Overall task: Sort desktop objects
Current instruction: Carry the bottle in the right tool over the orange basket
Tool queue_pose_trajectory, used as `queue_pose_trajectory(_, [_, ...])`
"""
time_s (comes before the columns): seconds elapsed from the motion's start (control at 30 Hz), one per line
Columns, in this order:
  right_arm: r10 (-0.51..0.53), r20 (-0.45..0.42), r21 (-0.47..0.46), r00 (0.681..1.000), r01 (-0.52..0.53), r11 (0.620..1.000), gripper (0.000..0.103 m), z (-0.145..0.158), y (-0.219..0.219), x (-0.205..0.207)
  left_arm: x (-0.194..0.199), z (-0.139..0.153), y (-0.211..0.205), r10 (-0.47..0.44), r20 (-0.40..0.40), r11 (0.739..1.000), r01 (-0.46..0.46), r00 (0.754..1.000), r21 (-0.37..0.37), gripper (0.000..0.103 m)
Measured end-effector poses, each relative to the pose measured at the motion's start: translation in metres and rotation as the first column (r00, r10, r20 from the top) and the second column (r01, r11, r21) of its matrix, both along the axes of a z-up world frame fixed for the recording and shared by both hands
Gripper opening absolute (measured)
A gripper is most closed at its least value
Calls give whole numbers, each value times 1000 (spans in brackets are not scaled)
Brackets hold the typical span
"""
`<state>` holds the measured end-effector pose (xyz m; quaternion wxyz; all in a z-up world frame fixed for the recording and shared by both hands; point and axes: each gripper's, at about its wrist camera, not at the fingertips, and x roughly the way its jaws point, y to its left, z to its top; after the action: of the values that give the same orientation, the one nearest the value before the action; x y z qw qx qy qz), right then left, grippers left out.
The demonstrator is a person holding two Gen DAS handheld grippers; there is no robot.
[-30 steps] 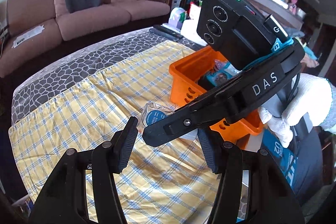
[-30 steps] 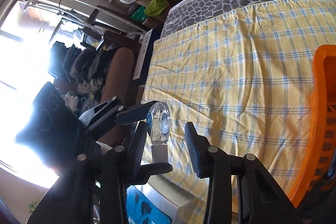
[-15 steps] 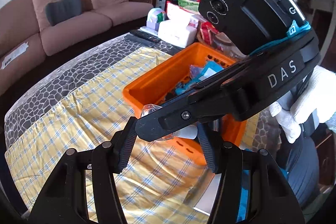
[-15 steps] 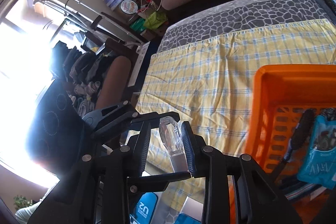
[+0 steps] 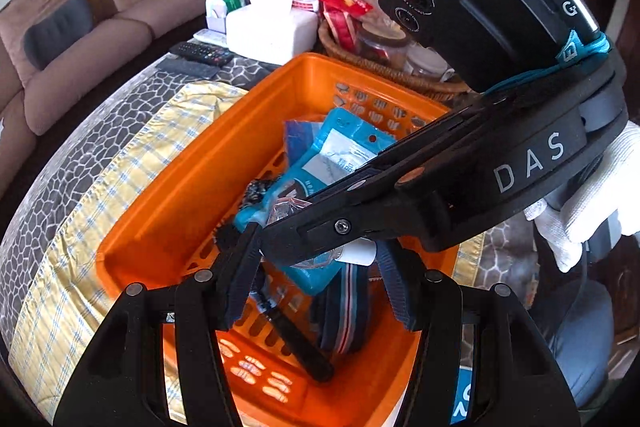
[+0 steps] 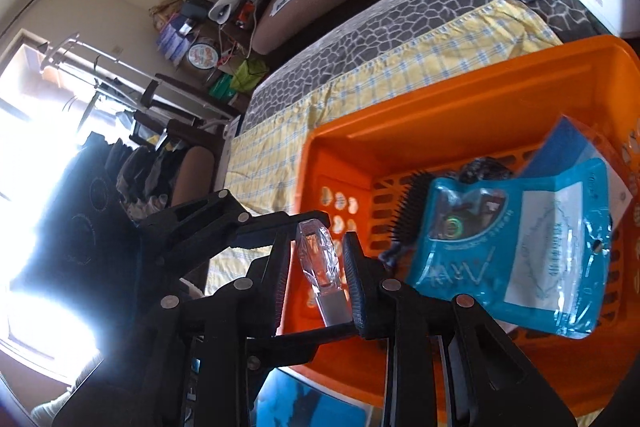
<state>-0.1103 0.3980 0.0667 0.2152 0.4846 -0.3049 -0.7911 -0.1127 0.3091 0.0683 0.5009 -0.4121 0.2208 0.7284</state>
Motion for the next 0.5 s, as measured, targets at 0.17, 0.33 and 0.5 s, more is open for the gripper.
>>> queue_pose_trajectory(0.17, [-28,39,36,999,26,999,28,-23,29,3,1,-30,28,-20,26,998,21,999,-65,54])
queue_pose_trajectory(0.33, [-29,77,74,997,24,997,28,-44,42,7,3,-48,37,-30,35,992,34,999,-123,54])
queue_pose_trajectory(0.5, [-36,100,130,994,23,991,28,-55,45,12,4,-57,35,-17,30,985,22,999,-173,54])
